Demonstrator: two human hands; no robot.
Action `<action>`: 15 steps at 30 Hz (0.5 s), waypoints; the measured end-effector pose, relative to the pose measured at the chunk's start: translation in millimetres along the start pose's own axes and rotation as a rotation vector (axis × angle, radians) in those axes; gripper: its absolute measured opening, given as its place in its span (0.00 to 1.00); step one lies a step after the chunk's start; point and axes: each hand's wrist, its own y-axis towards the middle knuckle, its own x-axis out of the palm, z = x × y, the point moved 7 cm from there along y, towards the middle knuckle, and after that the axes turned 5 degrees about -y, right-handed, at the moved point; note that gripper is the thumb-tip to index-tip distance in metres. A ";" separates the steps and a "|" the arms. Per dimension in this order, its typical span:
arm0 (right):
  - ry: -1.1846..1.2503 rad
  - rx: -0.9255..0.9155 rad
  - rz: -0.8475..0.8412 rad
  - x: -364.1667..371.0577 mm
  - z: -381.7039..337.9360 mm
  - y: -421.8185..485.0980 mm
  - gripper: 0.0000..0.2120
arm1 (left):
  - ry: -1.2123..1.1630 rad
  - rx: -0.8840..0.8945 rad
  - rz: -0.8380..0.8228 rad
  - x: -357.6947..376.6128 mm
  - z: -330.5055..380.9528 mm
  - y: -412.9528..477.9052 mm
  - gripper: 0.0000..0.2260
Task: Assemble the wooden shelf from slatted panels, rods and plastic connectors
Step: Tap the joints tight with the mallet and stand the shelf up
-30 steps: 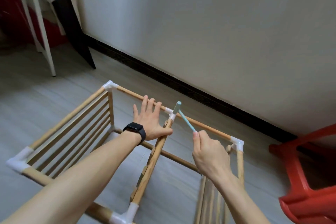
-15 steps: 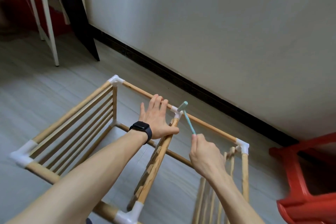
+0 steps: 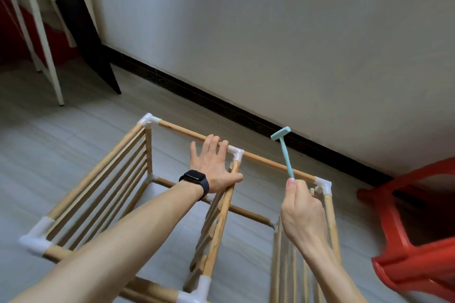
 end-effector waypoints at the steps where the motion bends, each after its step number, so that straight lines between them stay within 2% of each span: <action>1: -0.001 0.011 0.006 -3.7 5.5 -1.0 0.19 | -0.001 -0.006 -0.007 2.1 5.4 0.8 0.45; 9: -0.043 0.063 0.074 -53.7 54.9 -24.8 0.18 | -0.040 -0.017 -0.069 44.9 108.7 -14.0 0.45; 12: -0.016 0.044 0.076 -54.0 60.7 -37.2 0.17 | 0.011 0.034 -0.168 51.0 135.6 -24.7 0.44; 15: 0.048 0.013 0.059 -43.9 58.7 -44.1 0.18 | -0.014 0.122 -0.329 31.6 132.0 -27.0 0.41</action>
